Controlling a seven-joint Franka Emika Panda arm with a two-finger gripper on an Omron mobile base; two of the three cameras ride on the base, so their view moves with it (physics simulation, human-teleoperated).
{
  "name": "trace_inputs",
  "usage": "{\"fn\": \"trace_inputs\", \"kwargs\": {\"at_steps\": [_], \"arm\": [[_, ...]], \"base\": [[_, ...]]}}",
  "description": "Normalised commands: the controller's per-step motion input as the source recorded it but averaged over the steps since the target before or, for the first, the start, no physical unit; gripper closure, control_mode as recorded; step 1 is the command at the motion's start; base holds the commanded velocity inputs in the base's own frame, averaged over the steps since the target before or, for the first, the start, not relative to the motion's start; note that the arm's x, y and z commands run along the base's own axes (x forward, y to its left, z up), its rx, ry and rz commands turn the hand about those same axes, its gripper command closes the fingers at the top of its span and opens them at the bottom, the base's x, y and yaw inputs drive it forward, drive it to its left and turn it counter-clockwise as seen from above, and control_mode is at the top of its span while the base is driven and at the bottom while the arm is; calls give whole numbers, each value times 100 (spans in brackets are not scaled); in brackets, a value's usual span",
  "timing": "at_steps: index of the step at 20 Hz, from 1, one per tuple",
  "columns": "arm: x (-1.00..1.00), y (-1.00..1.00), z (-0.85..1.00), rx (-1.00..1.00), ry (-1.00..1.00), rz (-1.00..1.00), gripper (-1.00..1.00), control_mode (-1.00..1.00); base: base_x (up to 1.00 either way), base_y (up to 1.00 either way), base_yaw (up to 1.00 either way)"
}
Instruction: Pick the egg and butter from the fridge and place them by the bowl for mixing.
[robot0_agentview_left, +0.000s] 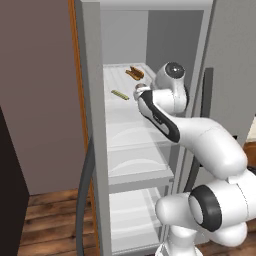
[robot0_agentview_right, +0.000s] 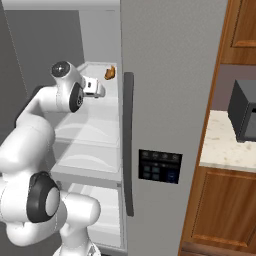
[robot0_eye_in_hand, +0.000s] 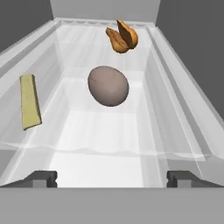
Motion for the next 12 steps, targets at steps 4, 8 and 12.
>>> {"fn": "trace_inputs", "kwargs": {"at_steps": [4,8,12], "arm": [[34,0,34,0,2,0,-100,-100],[42,0,30,0,10,0,-100,-100],[40,0,7,2,1,0,-100,-100]], "base": [[0,0,0],[0,0,0],[0,0,0]]}}
